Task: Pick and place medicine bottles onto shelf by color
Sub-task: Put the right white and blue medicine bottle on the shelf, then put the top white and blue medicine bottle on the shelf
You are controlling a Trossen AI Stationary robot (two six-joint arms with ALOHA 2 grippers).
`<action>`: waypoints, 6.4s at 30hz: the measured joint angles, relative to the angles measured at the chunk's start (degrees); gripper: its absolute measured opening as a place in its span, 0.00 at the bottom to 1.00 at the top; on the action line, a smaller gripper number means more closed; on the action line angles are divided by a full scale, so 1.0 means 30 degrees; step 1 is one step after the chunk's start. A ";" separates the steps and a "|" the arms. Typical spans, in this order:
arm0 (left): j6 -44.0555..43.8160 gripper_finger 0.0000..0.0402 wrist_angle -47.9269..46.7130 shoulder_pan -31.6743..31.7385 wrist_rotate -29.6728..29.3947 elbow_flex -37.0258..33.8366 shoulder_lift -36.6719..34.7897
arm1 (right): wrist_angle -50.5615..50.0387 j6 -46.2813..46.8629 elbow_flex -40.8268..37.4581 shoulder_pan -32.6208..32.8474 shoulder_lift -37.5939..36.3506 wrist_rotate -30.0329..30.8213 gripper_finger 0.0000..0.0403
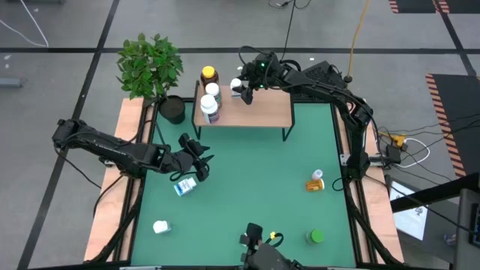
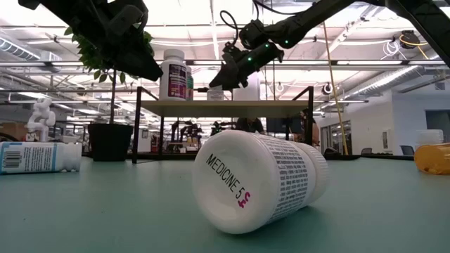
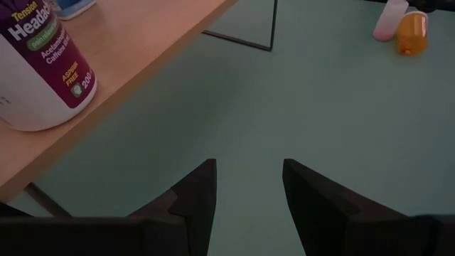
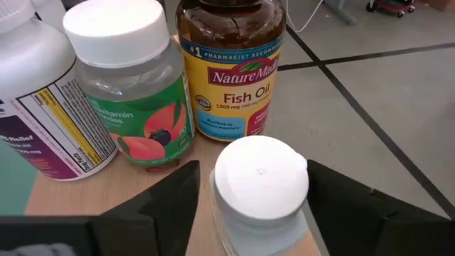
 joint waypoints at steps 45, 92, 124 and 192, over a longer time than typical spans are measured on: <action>-0.6407 0.41 0.0087 -0.4028 0.0977 0.0000 0.0000 | 0.7966 0.4783 -2.1655 1.4639 -1.5424 1.0676 0.78; -0.7139 0.41 -0.5677 -0.5983 0.0601 -0.0007 0.1508 | 1.9788 0.4220 -2.2950 1.6021 -0.7905 0.8964 0.78; -0.8931 0.46 -0.5529 -0.5830 0.3548 -0.0007 0.1501 | 1.9810 0.4564 -2.2950 1.6021 -0.7905 0.8964 0.78; -0.8223 0.53 -0.6254 -0.5382 0.2101 -0.1596 0.3643 | 2.1968 1.1542 -2.2942 1.5516 -0.7905 0.9063 0.78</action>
